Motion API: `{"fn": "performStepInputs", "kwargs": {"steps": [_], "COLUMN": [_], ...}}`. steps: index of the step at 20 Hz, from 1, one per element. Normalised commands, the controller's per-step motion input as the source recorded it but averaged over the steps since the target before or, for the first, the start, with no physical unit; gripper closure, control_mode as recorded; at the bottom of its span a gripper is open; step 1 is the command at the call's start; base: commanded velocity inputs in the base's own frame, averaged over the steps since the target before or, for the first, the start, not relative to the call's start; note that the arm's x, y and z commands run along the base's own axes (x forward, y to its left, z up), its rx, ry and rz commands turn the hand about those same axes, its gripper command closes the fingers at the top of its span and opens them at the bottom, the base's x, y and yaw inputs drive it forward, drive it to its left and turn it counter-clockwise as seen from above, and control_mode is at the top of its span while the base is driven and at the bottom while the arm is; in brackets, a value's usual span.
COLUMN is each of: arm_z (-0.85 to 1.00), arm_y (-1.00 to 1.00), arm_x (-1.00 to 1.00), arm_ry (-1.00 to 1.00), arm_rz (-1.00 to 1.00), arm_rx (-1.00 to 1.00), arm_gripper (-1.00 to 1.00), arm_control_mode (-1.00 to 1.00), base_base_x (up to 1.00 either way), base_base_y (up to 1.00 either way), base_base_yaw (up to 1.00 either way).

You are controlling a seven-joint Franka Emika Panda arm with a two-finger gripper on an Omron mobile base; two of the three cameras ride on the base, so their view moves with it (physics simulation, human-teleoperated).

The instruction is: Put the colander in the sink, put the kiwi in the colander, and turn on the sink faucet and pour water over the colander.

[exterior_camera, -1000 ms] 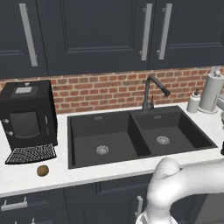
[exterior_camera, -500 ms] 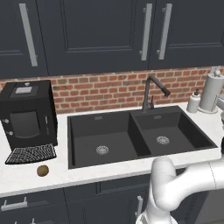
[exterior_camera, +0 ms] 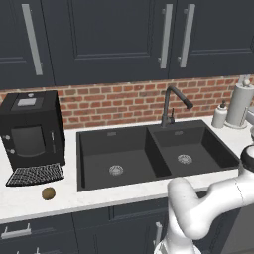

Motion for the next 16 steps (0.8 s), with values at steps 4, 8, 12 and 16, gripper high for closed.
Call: {"fn": "performStepInputs", "kwargs": {"steps": [4, 8, 12, 16], "arm_z": [-0.23, -0.29, -0.36, -0.40], "arm_y": [0.00, 0.00, 0.00, 0.07], "arm_x": [0.13, 0.07, 0.03, 0.05], "arm_ry": [0.00, 0.00, 0.00, 0.00], "arm_rz": [-0.13, -0.12, -0.09, -0.06], "arm_rx": [0.00, 0.00, 0.00, -0.03], "arm_gripper": [-1.00, -1.00, -1.00, -1.00], "arm_control_mode": [-1.00, -1.00, -1.00, -1.00], "base_base_x": [0.00, 0.00, 0.00, 0.00], "base_base_y": [0.00, 0.00, 0.00, 0.00], "base_base_yaw": [0.00, 0.00, 0.00, 0.00]}}
